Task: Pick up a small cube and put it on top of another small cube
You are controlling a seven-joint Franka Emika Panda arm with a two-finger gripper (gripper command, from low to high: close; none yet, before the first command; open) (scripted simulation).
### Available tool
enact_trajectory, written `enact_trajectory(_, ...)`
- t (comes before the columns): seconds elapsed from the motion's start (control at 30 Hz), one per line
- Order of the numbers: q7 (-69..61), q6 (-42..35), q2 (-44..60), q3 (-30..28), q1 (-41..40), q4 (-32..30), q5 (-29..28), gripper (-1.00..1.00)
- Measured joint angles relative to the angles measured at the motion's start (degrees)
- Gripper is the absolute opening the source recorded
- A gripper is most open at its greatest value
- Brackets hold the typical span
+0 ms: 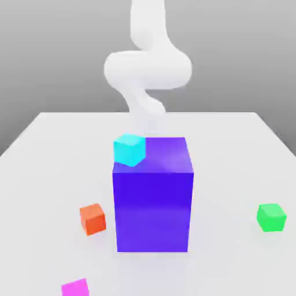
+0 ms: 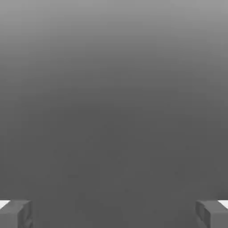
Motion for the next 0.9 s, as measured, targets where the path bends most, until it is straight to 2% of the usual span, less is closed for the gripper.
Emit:
enact_trajectory(0.27, 7.66, 3.94, 17.21, -2.92, -0.49, 0.65, 7.66, 0.0)
enact_trajectory(0.5, 16.09, 7.54, 31.77, -3.89, -1.82, 1.14, 11.61, 0.0)
enact_trajectory(0.67, 23.74, 10.52, 41.78, -4.36, -3.24, 1.37, 12.06, 0.0)
enact_trajectory(0.9, 36.68, 15.21, 54.98, -7.6, -2.7, 1.48, 9.46, 0.0)
